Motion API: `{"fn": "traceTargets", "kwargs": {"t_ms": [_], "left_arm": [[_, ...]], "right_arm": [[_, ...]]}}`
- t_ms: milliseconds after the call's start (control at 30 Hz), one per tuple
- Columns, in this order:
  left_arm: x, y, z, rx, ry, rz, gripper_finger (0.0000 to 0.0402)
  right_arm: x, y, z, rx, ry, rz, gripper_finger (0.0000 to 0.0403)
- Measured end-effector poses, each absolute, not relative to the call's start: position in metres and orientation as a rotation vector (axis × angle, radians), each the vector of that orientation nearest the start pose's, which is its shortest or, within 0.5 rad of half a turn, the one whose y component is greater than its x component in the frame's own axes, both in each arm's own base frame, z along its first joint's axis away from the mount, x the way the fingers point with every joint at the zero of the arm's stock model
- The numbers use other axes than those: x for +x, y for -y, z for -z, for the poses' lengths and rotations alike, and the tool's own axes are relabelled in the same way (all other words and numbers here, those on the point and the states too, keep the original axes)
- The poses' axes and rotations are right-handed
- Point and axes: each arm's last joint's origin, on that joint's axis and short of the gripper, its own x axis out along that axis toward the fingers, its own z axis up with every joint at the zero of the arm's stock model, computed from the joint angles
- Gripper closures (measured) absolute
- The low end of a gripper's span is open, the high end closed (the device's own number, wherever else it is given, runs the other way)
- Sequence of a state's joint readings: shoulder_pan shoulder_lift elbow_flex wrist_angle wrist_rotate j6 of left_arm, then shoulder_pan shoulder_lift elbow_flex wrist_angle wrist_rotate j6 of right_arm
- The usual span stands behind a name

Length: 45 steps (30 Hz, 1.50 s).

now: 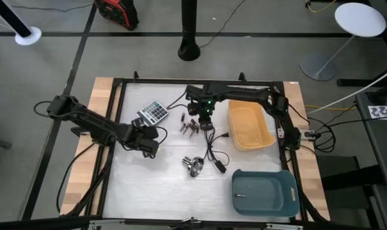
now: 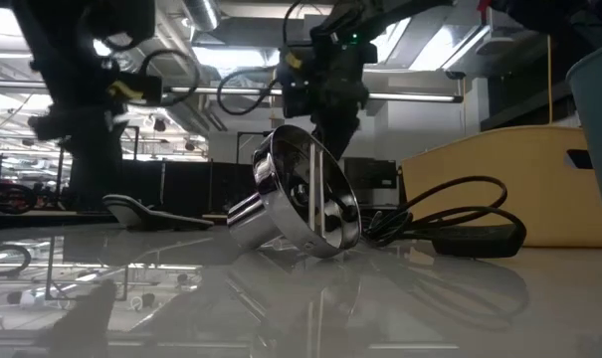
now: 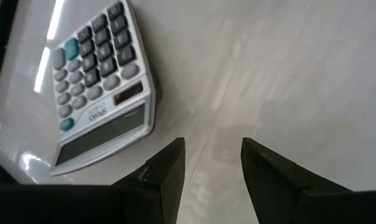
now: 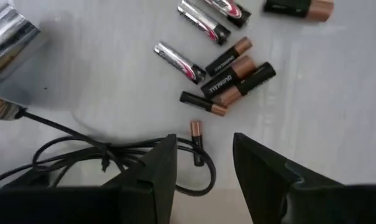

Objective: Sort batteries
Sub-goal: Put the black battery into the yellow bin

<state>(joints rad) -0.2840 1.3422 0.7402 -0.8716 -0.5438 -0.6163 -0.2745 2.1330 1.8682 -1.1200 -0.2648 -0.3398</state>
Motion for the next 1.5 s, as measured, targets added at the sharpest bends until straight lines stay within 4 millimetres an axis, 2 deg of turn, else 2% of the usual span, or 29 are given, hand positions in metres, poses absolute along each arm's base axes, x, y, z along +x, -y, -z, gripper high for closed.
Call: {"fn": "traceTargets", "kwargs": {"t_ms": [267,500,1067,1200,1500], "left_arm": [[0.196,0.042,-0.158,0.070,-1.171,-0.578,0.0254],[0.197,0.042,-0.154,0.062,-1.149,-0.567,0.0254],[0.208,0.045,-0.157,0.097,-1.069,-0.483,0.0254],[0.208,0.045,-0.157,0.095,-1.069,-0.484,0.0254],[0.208,0.045,-0.157,0.080,-1.065,-0.494,0.0254]], "right_arm": [[0.420,0.081,-0.202,0.050,-1.343,-0.207,0.0249],[0.419,0.063,-0.179,-0.065,-1.393,-0.107,0.0249],[0.408,0.061,-0.147,-0.053,-1.411,-0.038,0.0252],[0.408,0.062,-0.147,-0.051,-1.408,-0.036,0.0281],[0.409,0.061,-0.147,-0.085,-1.396,-0.064,0.0388]]}}
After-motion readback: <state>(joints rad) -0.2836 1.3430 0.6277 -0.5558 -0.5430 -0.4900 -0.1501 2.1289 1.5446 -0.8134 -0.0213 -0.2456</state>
